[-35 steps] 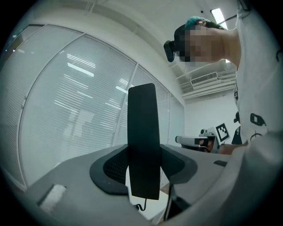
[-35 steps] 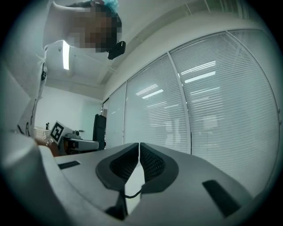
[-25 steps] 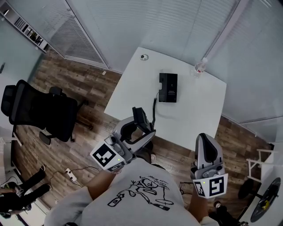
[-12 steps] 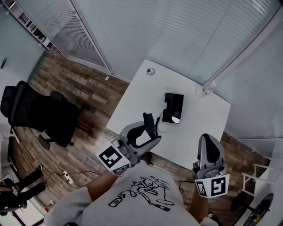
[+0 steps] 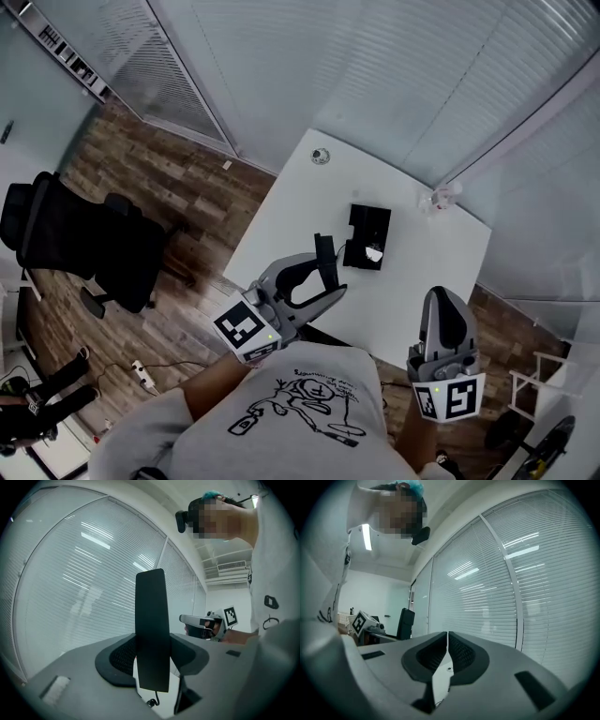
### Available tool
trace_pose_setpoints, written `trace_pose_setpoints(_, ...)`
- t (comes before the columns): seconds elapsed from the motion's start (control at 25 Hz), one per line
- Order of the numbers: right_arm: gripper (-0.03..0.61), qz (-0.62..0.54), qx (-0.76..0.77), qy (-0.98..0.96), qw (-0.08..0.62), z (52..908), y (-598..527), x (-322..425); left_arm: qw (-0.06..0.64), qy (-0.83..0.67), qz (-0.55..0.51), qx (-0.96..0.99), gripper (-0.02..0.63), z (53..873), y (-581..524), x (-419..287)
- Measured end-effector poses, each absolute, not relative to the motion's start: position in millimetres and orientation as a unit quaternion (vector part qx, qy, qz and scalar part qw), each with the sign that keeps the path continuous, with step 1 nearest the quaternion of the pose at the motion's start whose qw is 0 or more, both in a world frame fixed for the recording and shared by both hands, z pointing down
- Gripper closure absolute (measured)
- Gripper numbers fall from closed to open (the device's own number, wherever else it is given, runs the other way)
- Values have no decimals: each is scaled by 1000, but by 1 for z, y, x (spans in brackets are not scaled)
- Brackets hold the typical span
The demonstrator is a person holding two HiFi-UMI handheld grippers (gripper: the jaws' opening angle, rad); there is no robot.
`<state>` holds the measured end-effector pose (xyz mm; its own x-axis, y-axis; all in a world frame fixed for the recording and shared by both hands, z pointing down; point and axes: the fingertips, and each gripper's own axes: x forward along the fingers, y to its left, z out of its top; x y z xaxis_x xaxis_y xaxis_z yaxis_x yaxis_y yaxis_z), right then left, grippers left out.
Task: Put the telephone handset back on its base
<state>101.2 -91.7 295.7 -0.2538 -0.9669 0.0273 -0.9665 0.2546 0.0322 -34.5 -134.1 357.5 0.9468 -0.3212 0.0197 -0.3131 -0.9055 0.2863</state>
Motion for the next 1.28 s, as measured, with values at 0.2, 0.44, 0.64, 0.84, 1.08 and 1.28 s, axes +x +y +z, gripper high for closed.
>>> trace_pose_setpoints(0.2,571,-4,601,-799,30,300,-96,120,144,-172,-9,975,408,357,-139,-19)
trace_pose_setpoints(0.44,569,-7,553,-830,74,327,-99,120,147,-199,-5,969,409,356,-138,-3)
trace_pose_setpoints(0.64,485,39,495,-862,102,378,-98,100,154,-226,4,962,408,363,-139,4)
trace_pose_setpoints(0.84,441,88,415,-894,142,436,-84,68,154,-243,19,957,408,377,-139,11)
trace_pose_setpoints(1.08,400,134,342,-914,171,505,-79,34,169,-264,36,949,408,398,-139,21)
trace_pose_setpoints(1.28,397,155,318,-916,189,546,-79,15,184,-273,49,943,408,418,-139,31)
